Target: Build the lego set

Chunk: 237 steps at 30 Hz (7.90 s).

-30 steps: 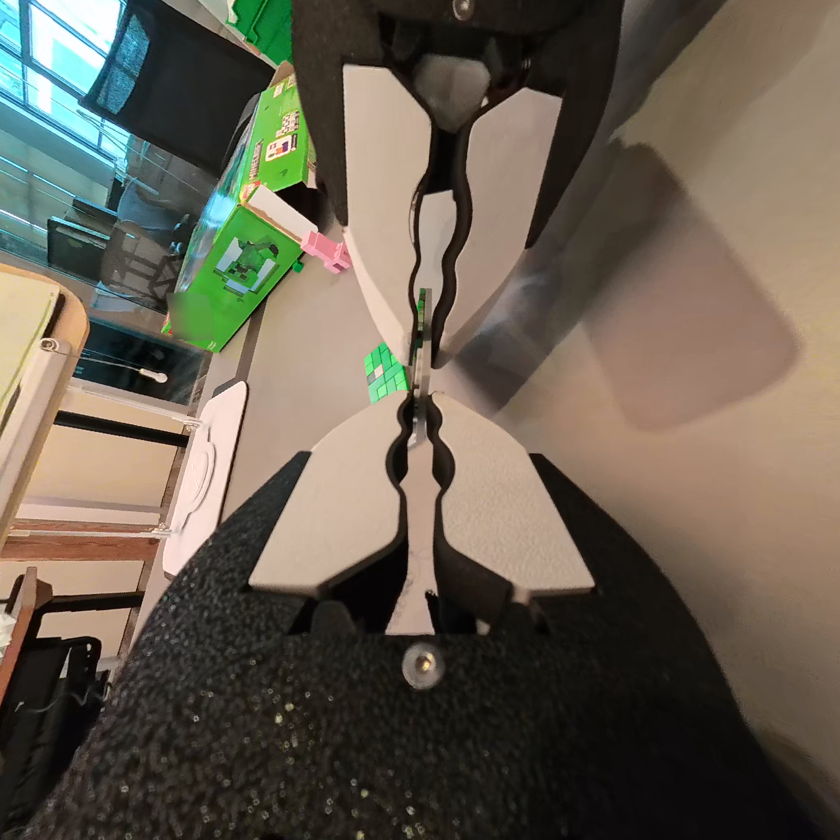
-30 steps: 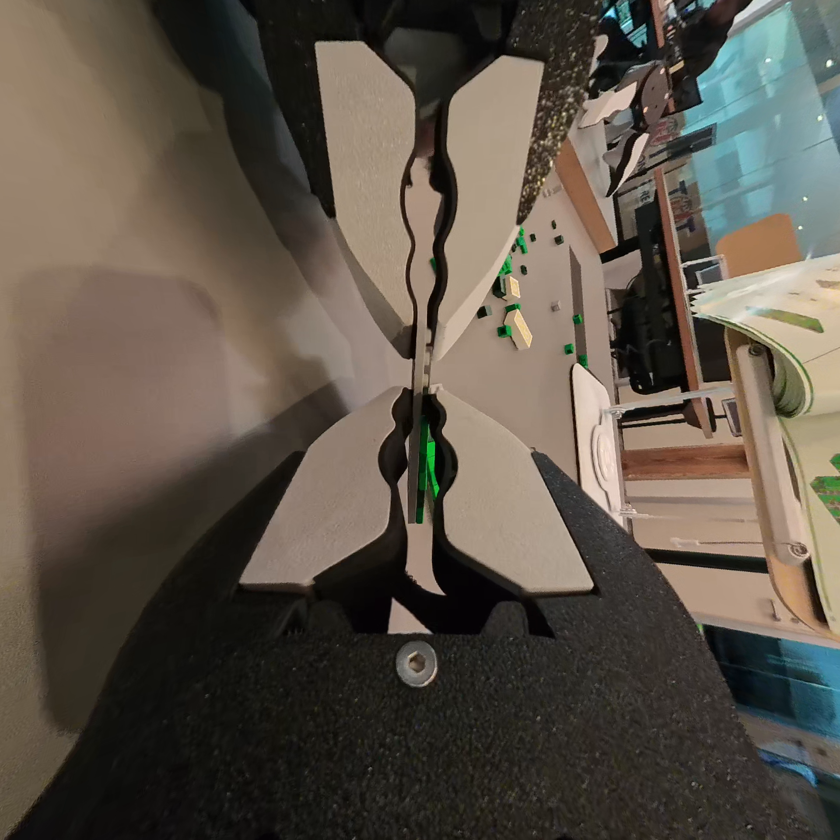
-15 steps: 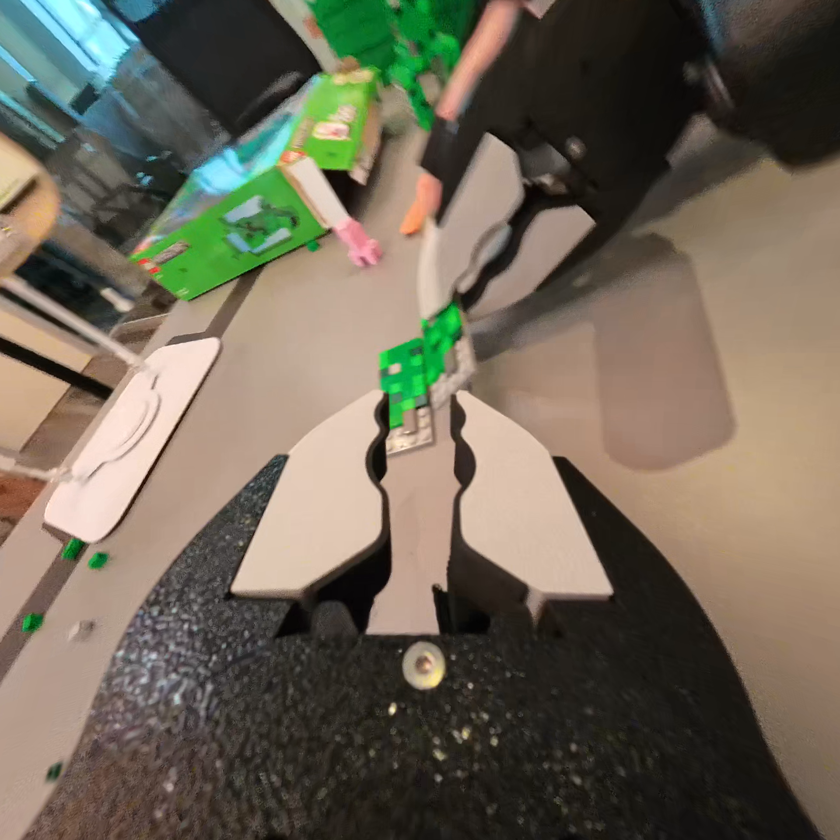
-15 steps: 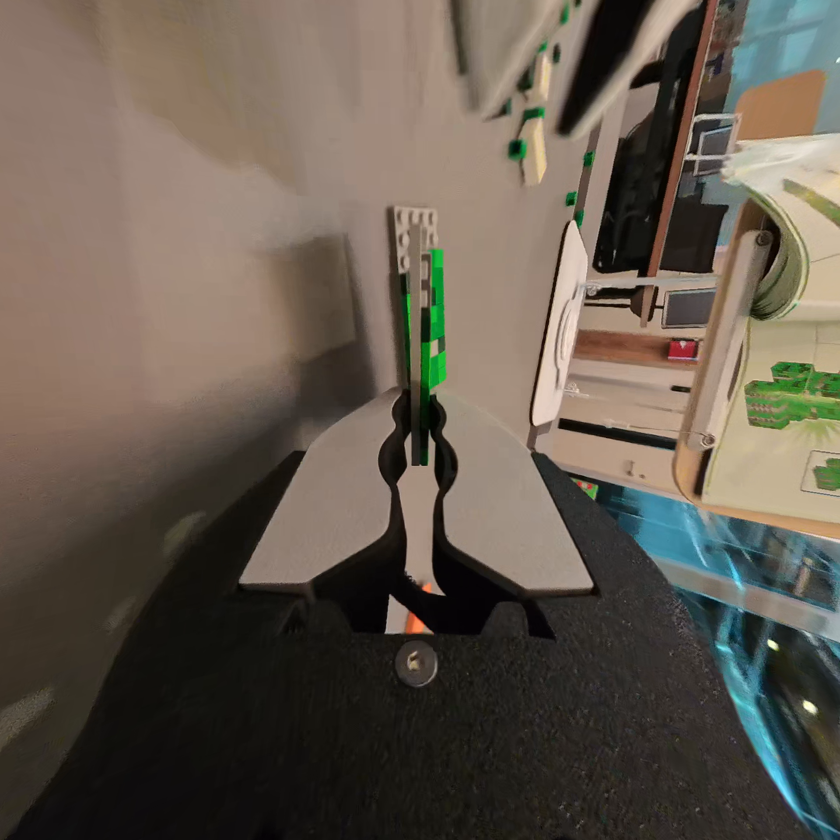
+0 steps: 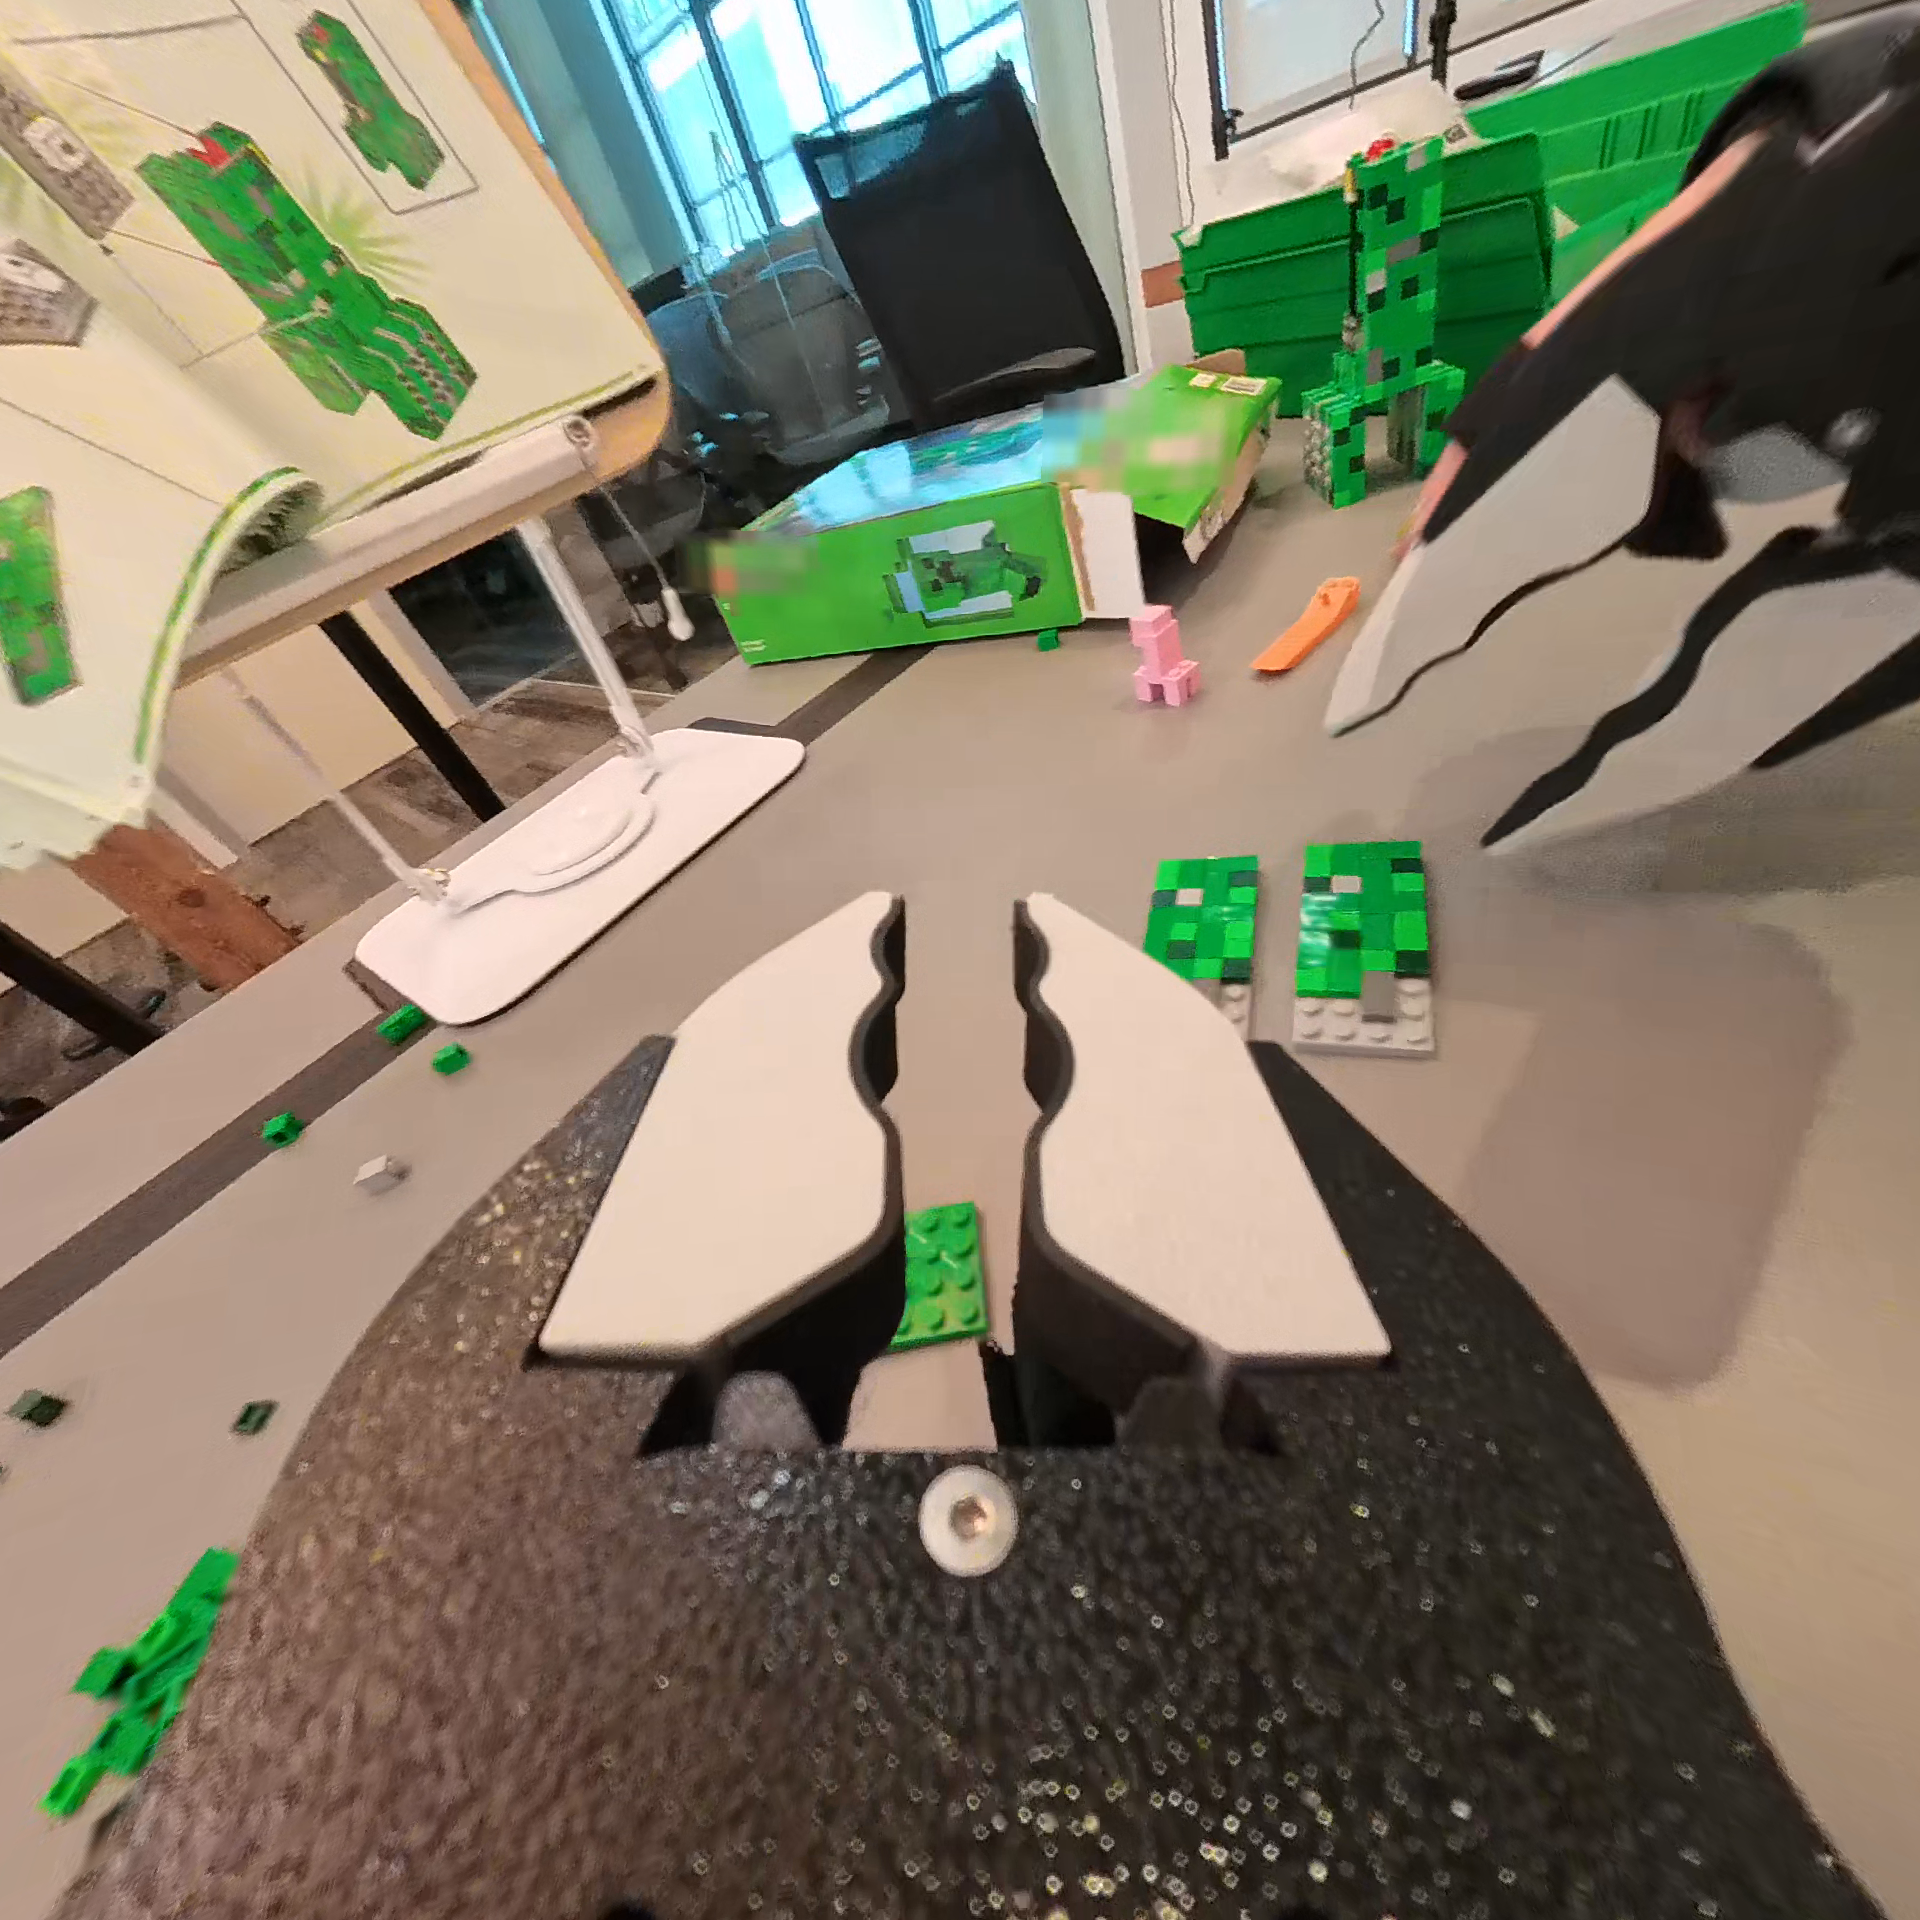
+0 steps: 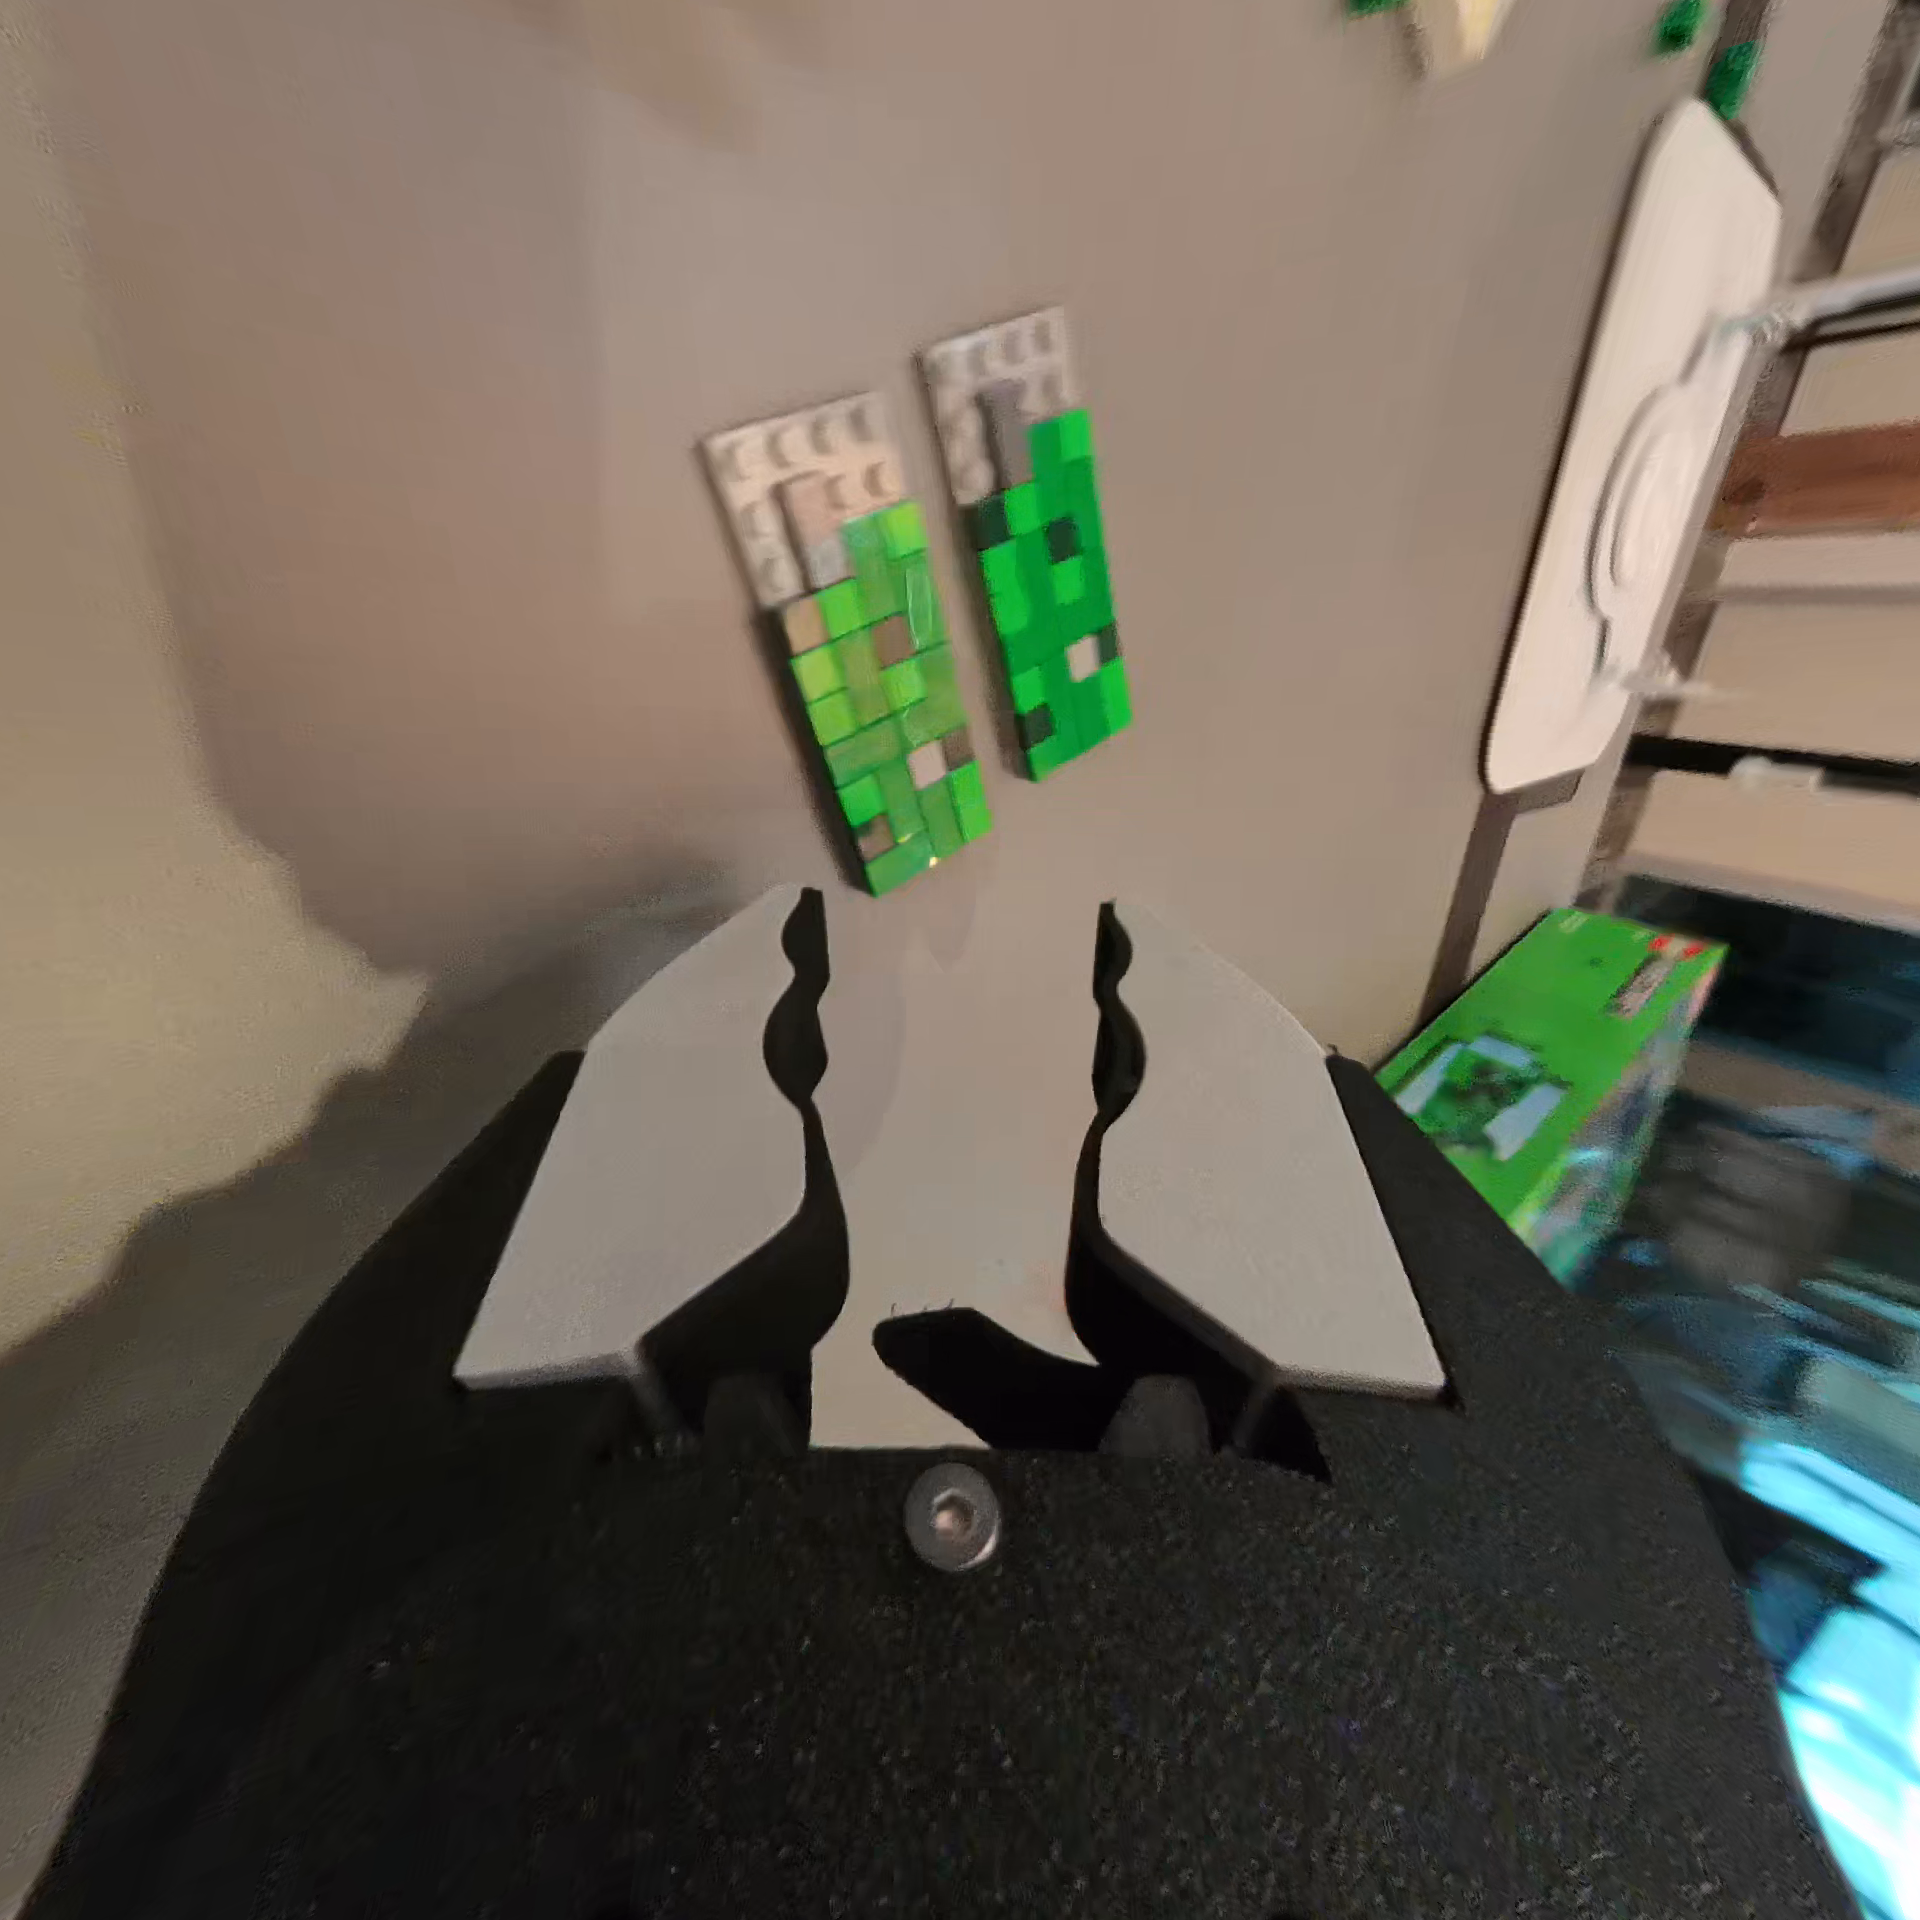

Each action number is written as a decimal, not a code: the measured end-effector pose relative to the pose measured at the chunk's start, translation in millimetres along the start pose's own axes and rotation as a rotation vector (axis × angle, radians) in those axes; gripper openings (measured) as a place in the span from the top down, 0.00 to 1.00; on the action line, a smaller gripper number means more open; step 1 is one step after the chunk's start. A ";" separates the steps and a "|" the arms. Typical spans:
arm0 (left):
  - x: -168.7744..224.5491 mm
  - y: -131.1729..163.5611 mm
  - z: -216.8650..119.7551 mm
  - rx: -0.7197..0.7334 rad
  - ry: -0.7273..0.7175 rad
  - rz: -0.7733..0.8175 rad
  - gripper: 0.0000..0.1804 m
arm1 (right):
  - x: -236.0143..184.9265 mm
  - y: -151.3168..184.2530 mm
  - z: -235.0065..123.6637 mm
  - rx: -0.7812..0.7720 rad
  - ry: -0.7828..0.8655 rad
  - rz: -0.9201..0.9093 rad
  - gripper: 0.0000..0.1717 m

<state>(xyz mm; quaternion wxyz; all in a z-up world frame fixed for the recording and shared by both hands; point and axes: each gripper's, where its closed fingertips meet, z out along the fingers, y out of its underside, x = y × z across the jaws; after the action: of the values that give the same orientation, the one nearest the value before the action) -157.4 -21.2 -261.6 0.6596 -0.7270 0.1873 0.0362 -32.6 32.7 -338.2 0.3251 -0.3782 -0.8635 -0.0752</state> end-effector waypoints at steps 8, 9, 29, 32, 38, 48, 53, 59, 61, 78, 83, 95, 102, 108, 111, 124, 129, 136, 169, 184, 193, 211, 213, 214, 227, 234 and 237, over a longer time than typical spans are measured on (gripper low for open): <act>-20.7 -3.4 -10.3 0.088 -0.055 -0.098 0.88 | 79.3 -24.5 -24.2 0.691 0.132 0.796 0.74; -21.1 -2.2 -10.2 0.091 -0.054 -0.115 0.87 | 88.3 -20.1 -24.7 0.752 0.196 0.891 0.79; -1.5 -11.6 1.7 0.172 0.013 -0.188 0.53 | 107.9 17.0 -22.7 0.800 0.658 0.931 1.00; -2.6 -13.2 -0.3 0.189 0.023 -0.202 0.53 | 107.8 16.1 -21.5 0.796 0.660 0.921 1.00; 0.1 -16.0 -2.7 0.212 0.045 -0.193 0.62 | 108.6 17.5 -20.8 0.794 0.669 0.923 1.00; 7.9 -15.9 -1.8 0.190 0.029 -0.089 0.68 | 107.8 11.2 -20.3 0.794 0.664 0.887 1.00; 8.4 -15.1 -1.6 0.189 0.037 -0.092 0.70 | 105.3 5.7 -18.7 0.786 0.661 0.852 1.00; 8.1 -18.6 -3.2 0.203 0.037 -0.093 0.69 | 105.4 8.4 -18.9 0.783 0.666 0.861 1.00; 4.1 -22.3 -8.5 0.226 0.021 -0.091 0.69 | 105.2 11.1 -20.3 0.778 0.673 0.866 1.00; -220.1 70.1 -147.9 0.083 -0.689 -0.105 0.75 | 116.5 -157.8 19.7 0.701 0.040 0.471 1.00; -213.5 64.1 -145.7 0.098 -0.672 -0.063 0.77 | 138.5 -241.4 53.1 0.597 -0.351 0.377 0.93; -231.6 69.7 -163.9 0.131 -0.755 -0.155 0.78 | 119.7 -295.9 142.0 -0.117 -0.875 0.690 0.98; -233.5 70.3 -167.8 0.146 -0.758 -0.181 0.79 | 114.1 -315.8 140.8 -0.114 -0.916 0.672 1.00; -231.9 69.1 -165.3 0.140 -0.747 -0.171 0.80 | 107.6 -321.3 148.6 -0.158 -0.899 0.669 0.96; -231.8 69.2 -163.5 0.139 -0.742 -0.176 0.80 | 105.8 -319.3 151.7 -0.192 -0.849 0.643 0.98; -230.4 71.1 -158.5 0.132 -0.723 -0.185 0.81 | 107.7 -317.6 155.3 -0.255 -0.728 0.552 0.93; -231.1 70.6 -157.4 0.130 -0.720 -0.181 0.81 | 108.4 -320.6 152.6 -0.179 -0.716 0.505 0.96; -185.3 34.8 -134.3 0.343 -0.320 -0.187 0.80 | 125.4 -329.5 44.6 0.816 -0.666 0.244 0.96; 21.9 -66.7 -64.5 0.450 0.678 -0.404 0.96 | 70.4 -184.3 -110.6 1.522 -0.360 0.398 0.96; 23.5 -13.9 -26.2 0.160 0.416 -0.221 0.96 | 31.3 -82.9 -57.7 1.080 -0.483 0.423 0.77; 61.7 1.4 -3.8 -0.135 0.409 -0.121 0.96 | 11.8 -36.4 -21.3 0.727 -0.515 0.146 0.68; 111.3 43.9 23.4 -0.667 0.443 0.062 0.96 | -10.1 -51.3 -11.0 0.733 -0.579 0.006 0.86; 113.5 44.1 26.0 -0.672 0.451 0.067 0.96 | -12.1 -52.6 -10.5 0.732 -0.564 0.013 0.86; 114.8 44.3 26.9 -0.675 0.456 0.066 0.96 | -13.8 -52.8 -9.7 0.726 -0.564 0.008 0.86; 119.6 45.8 30.8 -0.685 0.463 0.076 0.96 | -17.9 -58.9 -5.6 0.728 -0.498 -0.064 0.96; 118.6 39.5 27.9 -0.624 0.444 0.078 0.96 | -15.8 -61.1 -9.9 0.767 -0.488 -0.054 0.96; 117.0 36.6 27.2 -0.605 0.473 0.054 0.96 | -14.4 -62.4 -13.2 0.782 -0.477 -0.050 0.96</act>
<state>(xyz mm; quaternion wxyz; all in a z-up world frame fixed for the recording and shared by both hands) -55.3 -23.2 -334.7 0.3524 -0.8719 0.3344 -0.0615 -62.5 -24.7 -329.6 0.2338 -0.2128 -0.8865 0.3379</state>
